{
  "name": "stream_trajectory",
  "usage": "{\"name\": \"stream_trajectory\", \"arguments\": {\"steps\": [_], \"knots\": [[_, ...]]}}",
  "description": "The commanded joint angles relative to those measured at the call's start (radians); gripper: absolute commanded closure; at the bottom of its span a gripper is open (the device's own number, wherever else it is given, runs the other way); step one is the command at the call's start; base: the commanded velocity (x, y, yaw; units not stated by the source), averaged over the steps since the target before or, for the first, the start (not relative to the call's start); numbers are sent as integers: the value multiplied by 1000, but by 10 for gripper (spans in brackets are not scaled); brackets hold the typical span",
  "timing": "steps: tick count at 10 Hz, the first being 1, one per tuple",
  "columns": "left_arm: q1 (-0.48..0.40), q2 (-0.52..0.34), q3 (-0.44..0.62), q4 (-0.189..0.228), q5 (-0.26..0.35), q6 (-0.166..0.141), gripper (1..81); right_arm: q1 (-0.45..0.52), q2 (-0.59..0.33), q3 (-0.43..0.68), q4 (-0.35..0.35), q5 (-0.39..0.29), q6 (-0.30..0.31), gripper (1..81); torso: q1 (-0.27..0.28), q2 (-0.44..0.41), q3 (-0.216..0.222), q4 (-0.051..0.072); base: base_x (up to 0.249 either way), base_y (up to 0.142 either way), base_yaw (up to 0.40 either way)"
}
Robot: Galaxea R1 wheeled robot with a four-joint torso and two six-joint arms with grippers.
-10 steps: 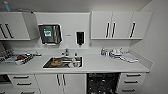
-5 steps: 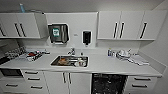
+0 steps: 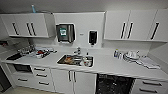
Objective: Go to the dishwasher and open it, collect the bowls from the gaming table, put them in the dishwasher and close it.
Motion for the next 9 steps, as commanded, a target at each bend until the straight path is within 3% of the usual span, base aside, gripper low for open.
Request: {"name": "stream_trajectory", "arguments": {"steps": [1, 9], "knots": [[-50, -6, -3, -4, 45, -1, 10, 52, -4, -3, -4, -49, -3, 10, 0, 0, 0, 0, 0, 0, 216], [-50, -14, -3, -7, 46, -3, 10, 49, -4, 0, -4, -48, -1, 10, 0, 0, 0, 0, 0, 0, 258]]}}
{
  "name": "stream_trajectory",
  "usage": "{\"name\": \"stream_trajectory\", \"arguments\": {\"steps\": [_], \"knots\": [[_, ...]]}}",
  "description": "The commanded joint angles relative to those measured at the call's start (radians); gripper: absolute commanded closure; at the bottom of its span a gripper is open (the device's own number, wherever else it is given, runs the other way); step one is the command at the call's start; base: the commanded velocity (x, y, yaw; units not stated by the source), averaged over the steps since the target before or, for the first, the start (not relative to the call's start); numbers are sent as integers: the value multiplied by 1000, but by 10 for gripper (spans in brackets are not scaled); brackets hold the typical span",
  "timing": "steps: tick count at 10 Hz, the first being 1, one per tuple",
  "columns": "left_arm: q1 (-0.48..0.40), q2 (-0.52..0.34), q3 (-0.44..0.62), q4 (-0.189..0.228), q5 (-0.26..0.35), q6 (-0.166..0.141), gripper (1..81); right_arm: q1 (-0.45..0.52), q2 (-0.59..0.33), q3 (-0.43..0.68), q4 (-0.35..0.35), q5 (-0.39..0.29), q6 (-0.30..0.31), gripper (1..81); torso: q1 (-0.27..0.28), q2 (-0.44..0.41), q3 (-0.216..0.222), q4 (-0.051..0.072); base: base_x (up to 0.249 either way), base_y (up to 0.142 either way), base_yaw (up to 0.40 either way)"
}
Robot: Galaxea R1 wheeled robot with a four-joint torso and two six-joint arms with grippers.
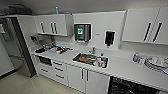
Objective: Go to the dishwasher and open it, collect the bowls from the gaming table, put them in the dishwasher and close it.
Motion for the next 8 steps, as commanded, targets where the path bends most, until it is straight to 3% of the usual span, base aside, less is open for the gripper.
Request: {"name": "stream_trajectory", "arguments": {"steps": [1, 8], "knots": [[-45, -1, -3, -4, 49, -3, 10, 44, -4, -1, -3, -47, -1, 10, 0, 0, 0, 0, 0, 0, 297], [-45, -3, -3, -7, 52, -3, 10, 39, -5, 8, -10, -45, -3, 10, 0, 0, 0, 0, 0, 0, 335]]}}
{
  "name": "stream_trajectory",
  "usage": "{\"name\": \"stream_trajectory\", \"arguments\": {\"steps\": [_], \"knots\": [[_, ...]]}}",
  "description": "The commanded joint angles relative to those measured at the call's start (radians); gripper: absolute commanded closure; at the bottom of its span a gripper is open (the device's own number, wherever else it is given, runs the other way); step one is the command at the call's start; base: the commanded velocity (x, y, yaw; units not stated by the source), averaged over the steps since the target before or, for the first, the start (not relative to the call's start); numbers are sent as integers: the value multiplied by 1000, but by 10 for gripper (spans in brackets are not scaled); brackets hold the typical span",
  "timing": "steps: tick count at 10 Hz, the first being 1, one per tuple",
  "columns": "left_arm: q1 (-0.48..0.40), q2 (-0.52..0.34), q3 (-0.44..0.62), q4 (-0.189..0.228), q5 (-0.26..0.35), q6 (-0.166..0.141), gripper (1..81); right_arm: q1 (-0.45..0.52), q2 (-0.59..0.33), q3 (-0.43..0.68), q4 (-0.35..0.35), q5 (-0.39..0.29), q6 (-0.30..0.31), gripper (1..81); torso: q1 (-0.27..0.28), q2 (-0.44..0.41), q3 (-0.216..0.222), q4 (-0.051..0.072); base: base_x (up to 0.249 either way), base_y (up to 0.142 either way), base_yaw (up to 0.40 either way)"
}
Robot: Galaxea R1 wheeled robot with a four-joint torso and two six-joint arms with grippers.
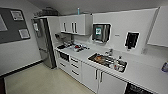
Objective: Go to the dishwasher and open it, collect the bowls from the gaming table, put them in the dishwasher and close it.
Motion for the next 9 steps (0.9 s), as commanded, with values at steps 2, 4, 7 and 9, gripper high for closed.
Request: {"name": "stream_trajectory", "arguments": {"steps": [2, 4, 7, 9], "knots": [[-48, -3, -3, 0, 47, -3, 10, 40, -3, 6, -3, -50, 4, 10, 0, 0, 0, 0, 0, 0, 339], [-48, -6, -3, 7, 47, -2, 10, 38, -8, 6, -9, -53, -1, 10, 0, 0, 0, 0, 0, 0, 339], [-40, -20, 17, 9, 43, 0, 10, 32, -74, 136, -23, -44, -3, 10, 0, 0, 0, 0, 0, 0, 340], [-40, -87, 139, 9, 43, 0, 10, 21, -178, 322, -23, -36, -3, 10, 0, 0, 0, 0, 0, 0, 341]]}}
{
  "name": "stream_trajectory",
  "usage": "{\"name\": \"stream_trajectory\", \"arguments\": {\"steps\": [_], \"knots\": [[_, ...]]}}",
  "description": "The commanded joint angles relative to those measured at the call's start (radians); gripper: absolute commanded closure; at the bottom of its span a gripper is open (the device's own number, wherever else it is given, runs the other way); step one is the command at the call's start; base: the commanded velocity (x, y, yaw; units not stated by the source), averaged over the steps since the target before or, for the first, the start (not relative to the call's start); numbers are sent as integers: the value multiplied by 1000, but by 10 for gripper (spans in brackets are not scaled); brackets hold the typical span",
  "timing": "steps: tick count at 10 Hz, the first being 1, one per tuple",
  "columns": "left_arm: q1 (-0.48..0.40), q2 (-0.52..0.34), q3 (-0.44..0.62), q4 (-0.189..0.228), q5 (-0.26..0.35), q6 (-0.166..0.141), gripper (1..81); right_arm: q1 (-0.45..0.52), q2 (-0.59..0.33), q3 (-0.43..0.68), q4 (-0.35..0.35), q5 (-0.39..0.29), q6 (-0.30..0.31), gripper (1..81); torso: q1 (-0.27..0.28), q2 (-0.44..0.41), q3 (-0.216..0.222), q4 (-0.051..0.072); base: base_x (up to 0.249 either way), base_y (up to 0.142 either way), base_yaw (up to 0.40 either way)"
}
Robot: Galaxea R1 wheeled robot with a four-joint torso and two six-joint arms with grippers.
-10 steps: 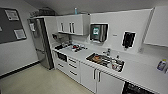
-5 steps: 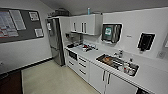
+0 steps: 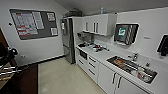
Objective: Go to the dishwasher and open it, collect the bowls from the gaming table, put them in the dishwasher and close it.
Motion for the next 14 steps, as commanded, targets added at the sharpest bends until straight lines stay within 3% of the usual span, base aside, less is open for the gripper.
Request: {"name": "stream_trajectory", "arguments": {"steps": [1, 14], "knots": [[-42, -89, 157, 4, 44, 0, 10, 25, -138, 226, -14, -36, -3, 10, 0, 0, 0, 0, 0, 0, 342], [-39, -112, 183, -4, 44, 0, 10, 25, -158, 235, -20, -44, -1, 10, 0, 0, 0, 0, 0, 0, 342]]}}
